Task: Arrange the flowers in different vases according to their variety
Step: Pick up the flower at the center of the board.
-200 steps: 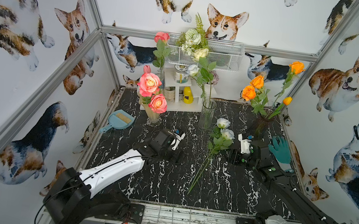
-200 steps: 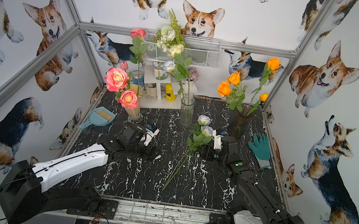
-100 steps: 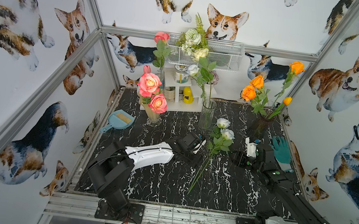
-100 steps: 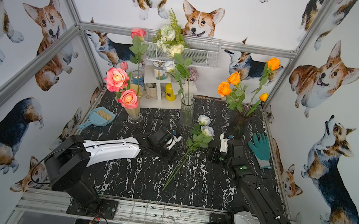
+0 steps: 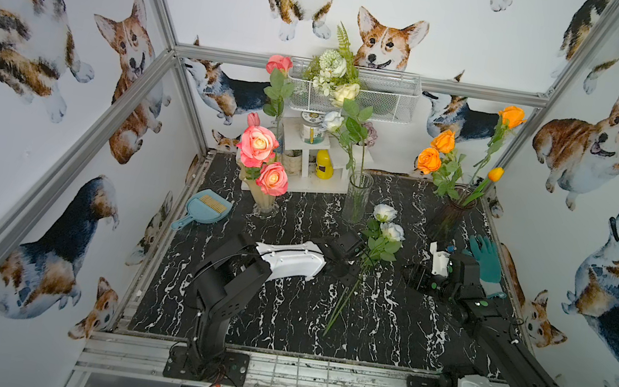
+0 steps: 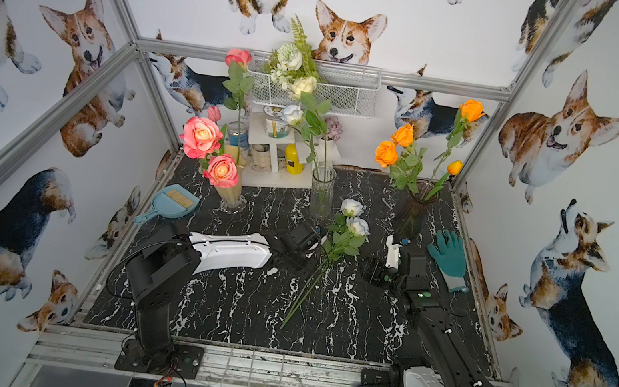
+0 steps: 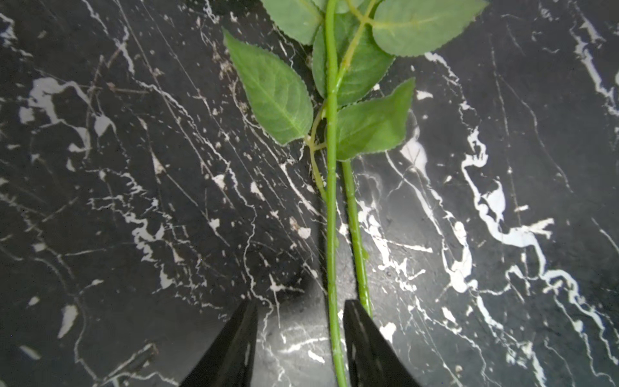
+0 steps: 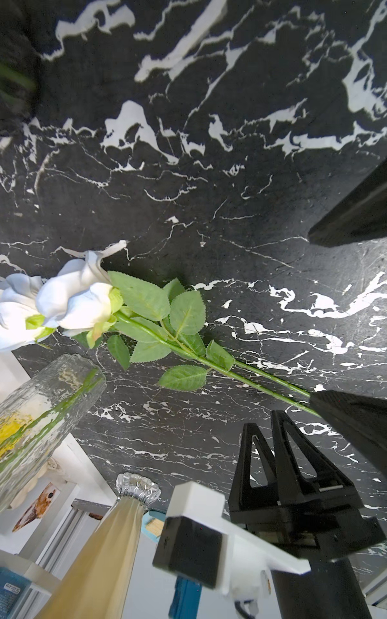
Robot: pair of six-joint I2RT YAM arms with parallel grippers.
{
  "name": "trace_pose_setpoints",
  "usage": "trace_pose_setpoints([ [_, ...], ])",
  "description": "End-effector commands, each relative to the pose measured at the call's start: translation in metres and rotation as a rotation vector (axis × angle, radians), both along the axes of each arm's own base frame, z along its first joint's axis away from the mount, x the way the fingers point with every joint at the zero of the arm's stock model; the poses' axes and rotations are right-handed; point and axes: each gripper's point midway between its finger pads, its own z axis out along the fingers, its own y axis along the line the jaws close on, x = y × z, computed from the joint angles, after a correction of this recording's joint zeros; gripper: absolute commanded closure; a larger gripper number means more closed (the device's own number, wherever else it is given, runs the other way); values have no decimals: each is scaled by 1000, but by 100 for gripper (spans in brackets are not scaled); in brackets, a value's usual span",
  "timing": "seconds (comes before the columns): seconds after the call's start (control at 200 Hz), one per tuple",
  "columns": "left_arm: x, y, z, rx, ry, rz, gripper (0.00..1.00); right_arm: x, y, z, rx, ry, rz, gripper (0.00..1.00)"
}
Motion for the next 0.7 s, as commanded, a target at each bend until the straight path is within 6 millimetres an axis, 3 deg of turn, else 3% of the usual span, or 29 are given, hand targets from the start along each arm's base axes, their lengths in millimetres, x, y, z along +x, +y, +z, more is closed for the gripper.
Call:
trace_pose_setpoints([
  [0.0, 2, -2, -3, 17, -3, 2, 52, 1, 1, 0, 4, -8, 10, 27],
  [0.465, 5, -9, -25, 101, 11, 1, 58, 2, -2, -1, 6, -8, 5, 27],
  [0.696, 1, -6, -44, 164, 67, -7, 70, 2, -2, 0, 10, -9, 6, 27],
])
